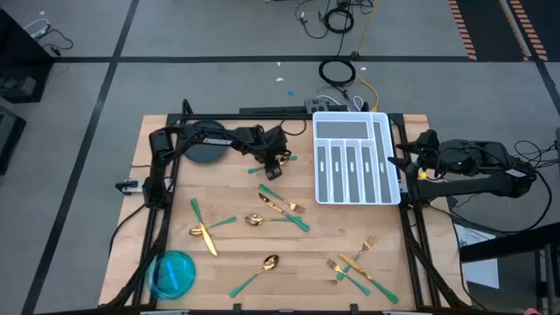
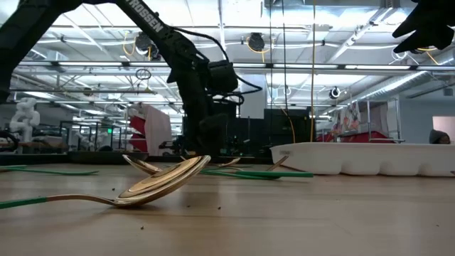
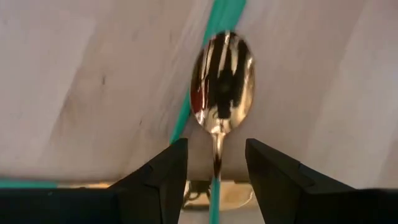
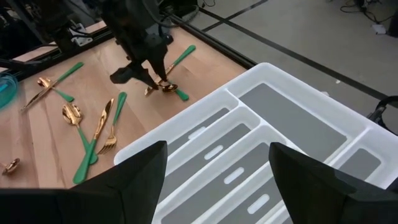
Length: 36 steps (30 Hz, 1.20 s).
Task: Sort silverware
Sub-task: Put the green spoon into the silverware tray
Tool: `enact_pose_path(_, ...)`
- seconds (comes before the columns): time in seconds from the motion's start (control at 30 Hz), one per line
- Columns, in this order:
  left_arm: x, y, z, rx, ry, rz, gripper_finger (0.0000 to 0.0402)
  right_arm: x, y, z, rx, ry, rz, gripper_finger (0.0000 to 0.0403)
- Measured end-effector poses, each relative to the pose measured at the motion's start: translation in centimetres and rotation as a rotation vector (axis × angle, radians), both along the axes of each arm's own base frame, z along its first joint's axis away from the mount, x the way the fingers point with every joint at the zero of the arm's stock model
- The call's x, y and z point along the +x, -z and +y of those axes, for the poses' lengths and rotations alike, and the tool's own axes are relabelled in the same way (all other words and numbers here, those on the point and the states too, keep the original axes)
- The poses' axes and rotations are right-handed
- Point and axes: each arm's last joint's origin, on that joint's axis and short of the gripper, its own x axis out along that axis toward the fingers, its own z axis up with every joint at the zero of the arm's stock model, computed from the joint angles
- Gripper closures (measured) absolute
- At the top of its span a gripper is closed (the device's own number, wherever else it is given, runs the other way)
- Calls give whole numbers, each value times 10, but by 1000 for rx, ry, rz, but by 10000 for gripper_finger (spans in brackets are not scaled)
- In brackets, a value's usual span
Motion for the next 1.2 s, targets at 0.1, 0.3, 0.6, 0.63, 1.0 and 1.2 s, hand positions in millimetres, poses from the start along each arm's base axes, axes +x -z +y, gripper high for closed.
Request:
enact_pose_path(0.1,1,7,1,-9,3,17,237,0,0,0,0,0,0,124)
enact_pose_path(0.3,1,24,2,-39,0,63,307,0,0,0,4,3,-3,124)
enact_pose_path(0.6,3,22,5,-71,-32,75,392,0,0,0,5,3,-6,124)
enact_pose_path(0.63,3,21,5,-75,-42,75,392,0,0,0,5,3,-5,124)
enact_pose_path(1.0,29,-16,7,-173,-79,-30,394,0,0,0,4,4,-5,124)
enact_pose_path(1.2,37,-37,13,-213,-178,-80,394,0,0,0,4,4,-4,124)
